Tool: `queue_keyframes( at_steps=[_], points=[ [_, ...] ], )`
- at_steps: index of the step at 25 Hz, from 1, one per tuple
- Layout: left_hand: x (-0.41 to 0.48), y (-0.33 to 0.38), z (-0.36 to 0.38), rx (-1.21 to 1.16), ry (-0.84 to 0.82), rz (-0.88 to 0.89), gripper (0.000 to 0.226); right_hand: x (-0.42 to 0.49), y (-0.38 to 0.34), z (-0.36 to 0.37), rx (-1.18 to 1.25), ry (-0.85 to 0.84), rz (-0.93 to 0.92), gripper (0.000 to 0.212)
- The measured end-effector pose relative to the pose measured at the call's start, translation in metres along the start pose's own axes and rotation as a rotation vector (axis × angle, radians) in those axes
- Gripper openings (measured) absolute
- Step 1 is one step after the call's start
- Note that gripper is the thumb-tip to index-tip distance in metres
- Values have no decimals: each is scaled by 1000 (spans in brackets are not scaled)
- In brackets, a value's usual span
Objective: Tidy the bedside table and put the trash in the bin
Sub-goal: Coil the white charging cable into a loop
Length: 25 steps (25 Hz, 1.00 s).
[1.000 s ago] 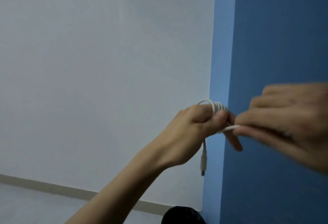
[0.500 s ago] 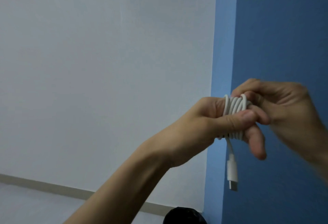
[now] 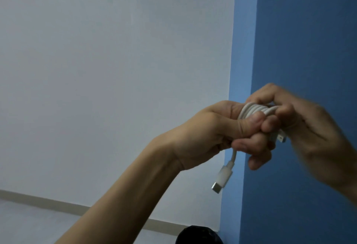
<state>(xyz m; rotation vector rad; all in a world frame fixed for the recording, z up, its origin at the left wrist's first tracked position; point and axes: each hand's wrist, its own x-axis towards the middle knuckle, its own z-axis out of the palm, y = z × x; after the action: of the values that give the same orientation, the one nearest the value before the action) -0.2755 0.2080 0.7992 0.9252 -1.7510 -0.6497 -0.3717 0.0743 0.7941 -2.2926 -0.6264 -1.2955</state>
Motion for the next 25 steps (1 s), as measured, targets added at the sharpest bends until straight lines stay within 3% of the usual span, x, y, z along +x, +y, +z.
queue_keyframes(
  at_steps=[5,9,15,18,20,25],
  points=[
    [-2,-8,2,-22,10,-16,30,-4,-3,10,-168,145,-60,46],
    [6,3,3,-73,51,-49,31,-3,-7,16,-274,240,-129,39],
    [16,2,17,-139,473,-97,72,2,-3,27,-307,231,-133,32],
    [20,-1,19,-53,660,-83,70,5,-1,30,-280,209,-135,32],
    [22,-2,18,30,770,-85,68,8,-1,30,-414,236,-142,37],
    [24,-1,7,-7,934,-39,57,1,-7,30,-455,220,-98,48]
  ],
)
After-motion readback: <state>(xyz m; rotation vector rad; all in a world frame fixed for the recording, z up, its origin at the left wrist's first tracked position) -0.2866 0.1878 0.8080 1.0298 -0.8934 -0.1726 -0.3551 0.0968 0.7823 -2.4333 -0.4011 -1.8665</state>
